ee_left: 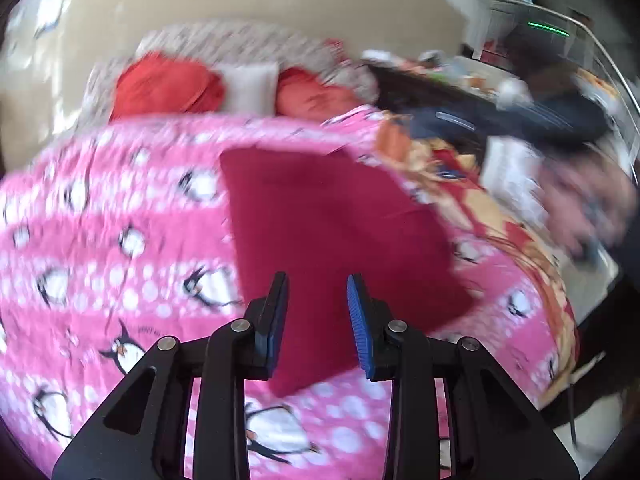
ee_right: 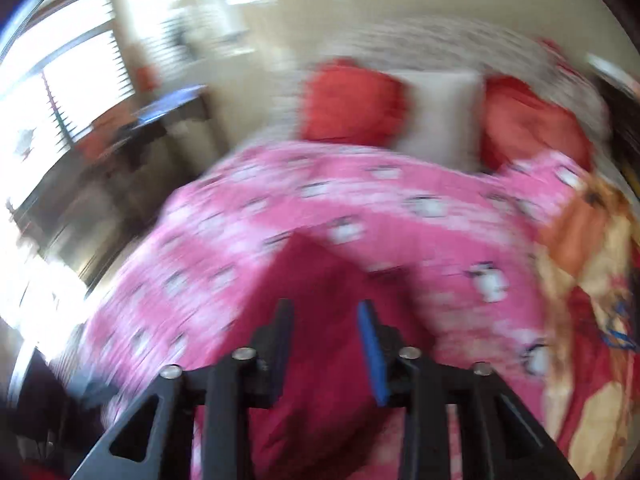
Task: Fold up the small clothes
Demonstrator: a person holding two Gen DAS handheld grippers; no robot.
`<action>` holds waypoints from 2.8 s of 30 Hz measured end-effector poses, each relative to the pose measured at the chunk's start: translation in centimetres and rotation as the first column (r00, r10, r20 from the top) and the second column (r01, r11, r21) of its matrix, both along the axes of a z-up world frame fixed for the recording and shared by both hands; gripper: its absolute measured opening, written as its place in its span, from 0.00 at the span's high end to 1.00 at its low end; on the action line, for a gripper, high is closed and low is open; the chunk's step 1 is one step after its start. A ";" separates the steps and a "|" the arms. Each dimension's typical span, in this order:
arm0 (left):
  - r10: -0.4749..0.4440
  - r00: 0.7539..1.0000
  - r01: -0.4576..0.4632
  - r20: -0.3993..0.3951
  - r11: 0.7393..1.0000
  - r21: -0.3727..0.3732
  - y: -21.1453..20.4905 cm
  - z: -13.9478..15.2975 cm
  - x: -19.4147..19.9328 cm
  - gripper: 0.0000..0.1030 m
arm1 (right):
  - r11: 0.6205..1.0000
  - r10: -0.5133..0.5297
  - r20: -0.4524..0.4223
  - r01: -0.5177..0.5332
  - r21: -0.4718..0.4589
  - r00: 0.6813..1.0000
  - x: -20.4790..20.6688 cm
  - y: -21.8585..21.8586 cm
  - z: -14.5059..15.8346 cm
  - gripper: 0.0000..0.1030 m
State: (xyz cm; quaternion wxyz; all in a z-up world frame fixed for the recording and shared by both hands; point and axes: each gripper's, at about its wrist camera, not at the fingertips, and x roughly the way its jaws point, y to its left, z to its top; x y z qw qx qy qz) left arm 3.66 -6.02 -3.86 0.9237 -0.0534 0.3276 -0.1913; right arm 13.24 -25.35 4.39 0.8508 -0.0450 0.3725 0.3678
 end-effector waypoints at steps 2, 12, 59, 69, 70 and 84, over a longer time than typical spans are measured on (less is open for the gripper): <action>0.004 0.999 -0.004 -0.054 1.000 0.002 -0.6 -1.6 1.4 0.72 | 0.995 0.043 0.043 -0.039 -0.095 0.998 -2.8 1.7 -1.8 0.64; -0.020 0.999 0.019 -0.033 0.999 -0.028 -1.6 0.9 3.1 0.72 | 0.981 -0.101 0.076 0.112 -0.161 0.992 -4.0 -0.8 -11.5 0.61; 0.006 0.957 -0.085 -0.290 0.961 -0.262 2.0 -3.9 10.2 0.65 | 0.852 -0.235 -0.368 0.373 0.368 0.900 3.1 -6.6 -15.5 0.67; 0.104 0.975 -0.140 -0.198 0.974 -0.178 11.3 2.3 4.7 0.66 | 0.816 -0.094 -0.362 0.280 0.506 0.928 0.5 1.4 -10.6 0.71; 0.113 0.973 -0.148 -0.201 0.975 -0.166 12.4 2.3 4.5 0.65 | 0.819 -0.076 -0.354 0.261 0.511 0.932 0.5 2.9 -10.5 0.71; 0.253 0.963 -0.264 -0.095 0.954 -0.142 17.2 0.6 1.5 0.54 | 0.938 -0.201 -0.171 0.240 0.251 0.964 1.2 7.1 -8.0 0.66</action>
